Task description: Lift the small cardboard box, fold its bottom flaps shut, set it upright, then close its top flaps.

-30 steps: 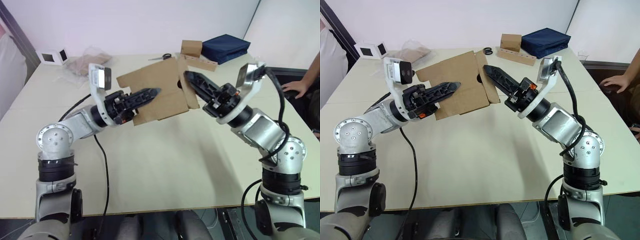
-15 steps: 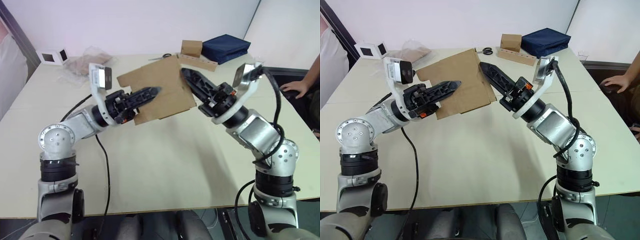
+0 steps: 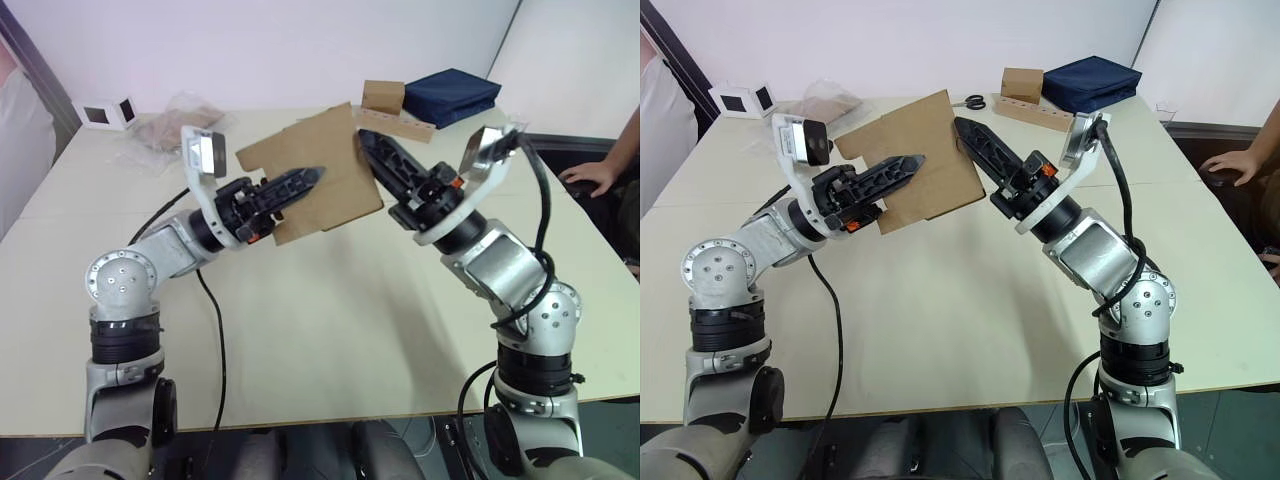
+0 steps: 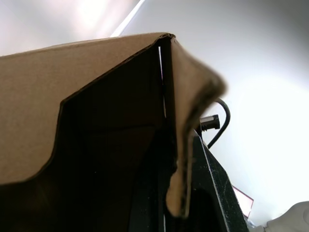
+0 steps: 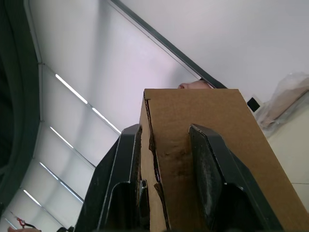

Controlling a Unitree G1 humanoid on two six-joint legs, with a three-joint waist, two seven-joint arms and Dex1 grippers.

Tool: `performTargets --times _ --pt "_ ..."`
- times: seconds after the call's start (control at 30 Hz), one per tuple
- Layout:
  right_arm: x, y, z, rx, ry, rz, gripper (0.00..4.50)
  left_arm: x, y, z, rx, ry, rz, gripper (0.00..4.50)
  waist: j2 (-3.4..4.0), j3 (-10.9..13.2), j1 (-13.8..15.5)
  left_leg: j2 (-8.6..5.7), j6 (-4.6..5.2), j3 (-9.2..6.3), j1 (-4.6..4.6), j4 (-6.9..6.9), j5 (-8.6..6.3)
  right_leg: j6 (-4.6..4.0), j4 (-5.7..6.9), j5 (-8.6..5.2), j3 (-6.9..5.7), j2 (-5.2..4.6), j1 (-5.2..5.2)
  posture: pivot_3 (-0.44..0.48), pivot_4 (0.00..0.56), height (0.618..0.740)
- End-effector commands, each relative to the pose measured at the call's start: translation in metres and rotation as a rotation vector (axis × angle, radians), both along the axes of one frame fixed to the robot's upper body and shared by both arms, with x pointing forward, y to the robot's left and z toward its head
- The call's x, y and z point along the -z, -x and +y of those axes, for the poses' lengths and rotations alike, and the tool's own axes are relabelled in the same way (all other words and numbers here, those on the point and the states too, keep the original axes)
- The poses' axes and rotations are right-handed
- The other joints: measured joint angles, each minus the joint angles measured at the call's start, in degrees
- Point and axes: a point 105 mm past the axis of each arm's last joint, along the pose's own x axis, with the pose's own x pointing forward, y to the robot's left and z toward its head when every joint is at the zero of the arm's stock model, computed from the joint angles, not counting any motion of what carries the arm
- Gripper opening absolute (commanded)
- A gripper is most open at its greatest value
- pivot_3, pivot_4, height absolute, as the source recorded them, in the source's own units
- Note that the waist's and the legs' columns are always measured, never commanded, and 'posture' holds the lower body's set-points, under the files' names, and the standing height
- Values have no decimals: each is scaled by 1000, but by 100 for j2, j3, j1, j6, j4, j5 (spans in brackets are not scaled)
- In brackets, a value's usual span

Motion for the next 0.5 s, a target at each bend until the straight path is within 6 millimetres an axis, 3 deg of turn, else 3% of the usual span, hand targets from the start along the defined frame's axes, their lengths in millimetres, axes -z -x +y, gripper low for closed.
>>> performTargets --times 0.03,0.17,0.5 --pt "-5 18 15 -84 60 -83 1558 -12 7 -2 21 12 -52 0 0 0 0 0 0 0 0 0 0 0 0 0 0 0 0 0 150 740" --pt "0 24 22 -121 156 -132 1558 -8 8 -4 35 -4 -49 0 0 0 0 0 0 0 0 0 0 0 0 0 0 0 0 0 150 740" --pt "4 26 25 -180 207 -158 1558 -8 8 -3 33 -5 -49 0 0 0 1 0 0 0 0 0 0 0 -1 0 0 0 0 0 150 740"
